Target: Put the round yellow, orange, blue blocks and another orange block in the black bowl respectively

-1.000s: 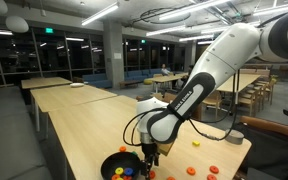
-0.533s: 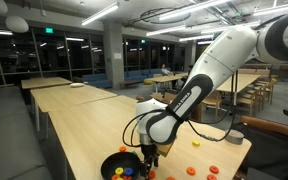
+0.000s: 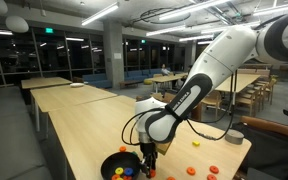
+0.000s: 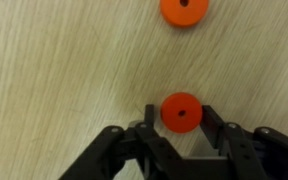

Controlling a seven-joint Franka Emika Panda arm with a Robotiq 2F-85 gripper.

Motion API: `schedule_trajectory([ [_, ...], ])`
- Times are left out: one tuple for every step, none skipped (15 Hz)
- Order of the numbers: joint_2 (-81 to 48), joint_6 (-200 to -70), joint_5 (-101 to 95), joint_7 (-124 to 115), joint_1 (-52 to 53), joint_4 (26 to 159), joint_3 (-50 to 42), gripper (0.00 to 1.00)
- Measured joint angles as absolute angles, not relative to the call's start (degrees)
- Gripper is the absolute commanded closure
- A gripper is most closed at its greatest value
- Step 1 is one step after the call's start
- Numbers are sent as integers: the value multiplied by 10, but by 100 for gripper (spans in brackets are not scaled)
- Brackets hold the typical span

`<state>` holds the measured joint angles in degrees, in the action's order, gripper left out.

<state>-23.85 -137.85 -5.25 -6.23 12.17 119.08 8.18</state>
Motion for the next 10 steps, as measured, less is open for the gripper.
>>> schedule_trajectory([
  [-238,-1376,-54,-62,122,1188,82,79],
  [-238,-1374,-54,-62,122,1186,82,77],
  [-238,-1373,-54,-62,122,1186,82,77],
  [-239,-1373,-54,-62,122,1186,81,78],
  [-239,-1373,-54,-65,122,1186,80,77],
  [-239,-1378,-55,-72,122,1186,77,77],
  [-238,-1392,-61,-83,123,1187,73,77],
  [-237,-1411,-70,-97,124,1188,66,77],
  [-236,-1431,-85,-113,127,1188,58,77],
  [-234,-1447,-100,-129,132,1189,49,77],
])
